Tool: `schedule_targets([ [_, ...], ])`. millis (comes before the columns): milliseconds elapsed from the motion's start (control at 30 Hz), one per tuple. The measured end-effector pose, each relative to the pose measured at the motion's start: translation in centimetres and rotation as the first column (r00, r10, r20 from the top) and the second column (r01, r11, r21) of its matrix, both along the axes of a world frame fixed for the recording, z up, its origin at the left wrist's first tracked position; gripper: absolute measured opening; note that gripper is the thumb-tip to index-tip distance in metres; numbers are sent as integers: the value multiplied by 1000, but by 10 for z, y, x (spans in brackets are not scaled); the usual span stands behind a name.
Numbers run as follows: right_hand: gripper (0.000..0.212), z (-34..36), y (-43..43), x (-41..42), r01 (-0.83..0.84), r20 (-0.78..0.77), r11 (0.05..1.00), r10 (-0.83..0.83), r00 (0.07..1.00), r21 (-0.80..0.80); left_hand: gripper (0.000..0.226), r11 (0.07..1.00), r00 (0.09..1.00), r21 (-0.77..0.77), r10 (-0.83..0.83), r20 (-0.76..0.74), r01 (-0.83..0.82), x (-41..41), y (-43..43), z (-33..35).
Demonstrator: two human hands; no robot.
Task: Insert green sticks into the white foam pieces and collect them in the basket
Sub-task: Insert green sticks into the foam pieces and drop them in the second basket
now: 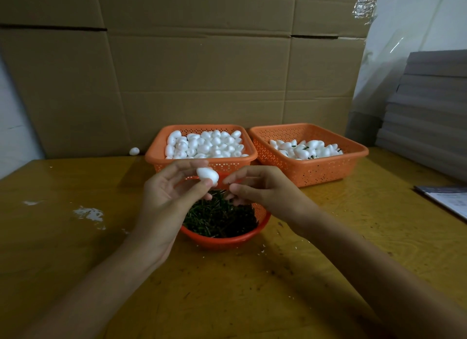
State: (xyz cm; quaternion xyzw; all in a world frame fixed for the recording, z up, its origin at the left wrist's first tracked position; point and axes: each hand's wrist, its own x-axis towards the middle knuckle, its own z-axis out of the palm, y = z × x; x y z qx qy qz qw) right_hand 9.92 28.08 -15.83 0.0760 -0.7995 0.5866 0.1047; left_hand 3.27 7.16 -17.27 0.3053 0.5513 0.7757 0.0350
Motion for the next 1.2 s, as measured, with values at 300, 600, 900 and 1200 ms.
schedule_targets([
  [300, 22, 1, 4, 1, 7, 19, 997, -6, 1000, -76, 30, 999, 1000, -47, 8, -26, -10, -1, 0, -1],
  [600, 16, -5, -4, -1, 14, -128, 1000, -16, 992, -16, 33, 999, 1000, -48, -5, -26, 3, -3, 1, -3],
  [900, 23, -3, -3, 2, 30, -133, 999, -27, 991, 20, 33, 999, 1000, -15, 29, 4, -29, -2, 0, -2],
  [1200, 32, -5, -7, 2, 28, -122, 999, -32, 992, -34, 30, 990, 995, -140, 1, -99, -14, 1, -1, -2],
])
